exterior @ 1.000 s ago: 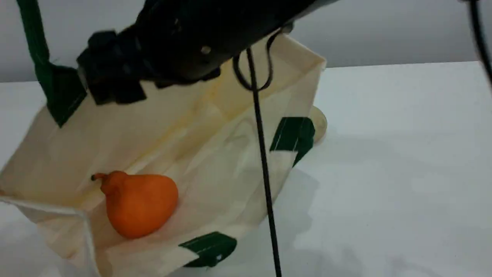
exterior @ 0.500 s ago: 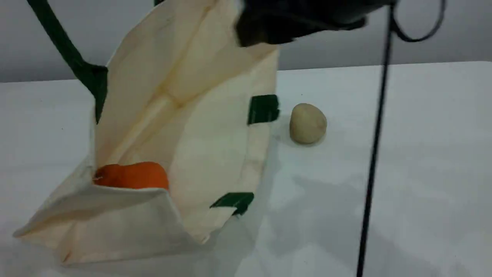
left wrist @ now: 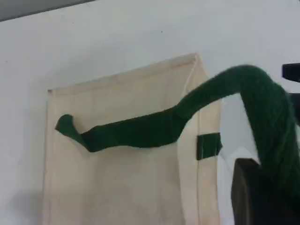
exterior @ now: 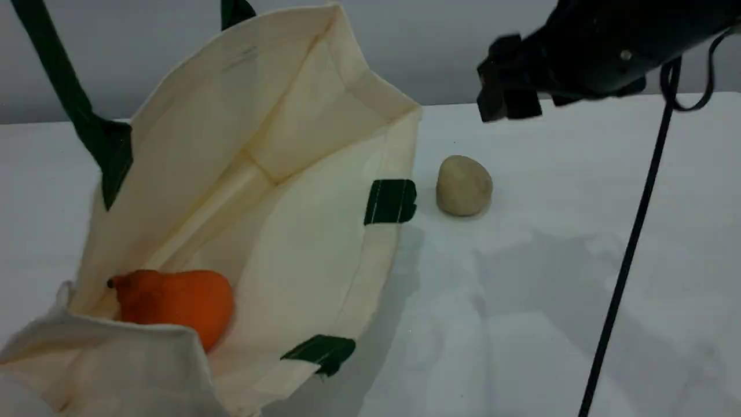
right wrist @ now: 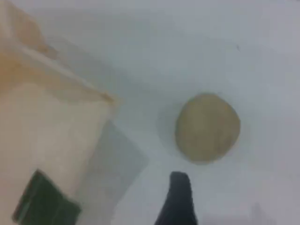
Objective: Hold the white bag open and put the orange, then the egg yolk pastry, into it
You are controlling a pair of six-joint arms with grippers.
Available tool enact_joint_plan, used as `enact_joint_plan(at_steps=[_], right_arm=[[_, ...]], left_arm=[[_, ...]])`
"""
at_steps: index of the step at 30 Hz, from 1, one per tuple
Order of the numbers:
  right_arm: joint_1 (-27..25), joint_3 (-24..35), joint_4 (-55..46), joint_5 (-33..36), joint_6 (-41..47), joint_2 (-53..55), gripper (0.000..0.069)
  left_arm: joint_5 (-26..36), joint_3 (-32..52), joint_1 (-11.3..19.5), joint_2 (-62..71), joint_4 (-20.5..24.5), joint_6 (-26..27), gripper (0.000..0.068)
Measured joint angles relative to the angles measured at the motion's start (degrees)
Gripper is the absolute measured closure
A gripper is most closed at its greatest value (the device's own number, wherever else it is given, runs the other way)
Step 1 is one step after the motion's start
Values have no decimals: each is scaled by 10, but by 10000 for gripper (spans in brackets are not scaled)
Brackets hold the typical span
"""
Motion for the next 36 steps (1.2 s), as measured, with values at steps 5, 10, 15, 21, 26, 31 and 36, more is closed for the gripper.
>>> enact_joint_plan(at_steps=[5, 10, 15, 21, 26, 31, 36], right_arm=[[1, -43, -1, 1, 0, 62, 143], [1, -95, -1, -20, -1, 130, 143], [1, -130, -2, -27, -1, 182, 146], [1, -165, -2, -50, -1, 214, 147], [1, -199, -2, -43, -1, 235, 147], [1, -230, -2, -42, -1, 253, 147], [1, -242, -2, -56, -1, 277, 147]], left_arm=[[17, 0, 0, 0, 0, 0, 611], [21, 0, 0, 0, 0, 0, 611], [30, 0, 0, 0, 0, -2, 611], [33, 0, 0, 0, 1, -2, 611], [33, 0, 0, 0, 2, -2, 611], [33, 0, 0, 0, 4, -2, 611], [36, 0, 0, 0, 4, -2, 611]])
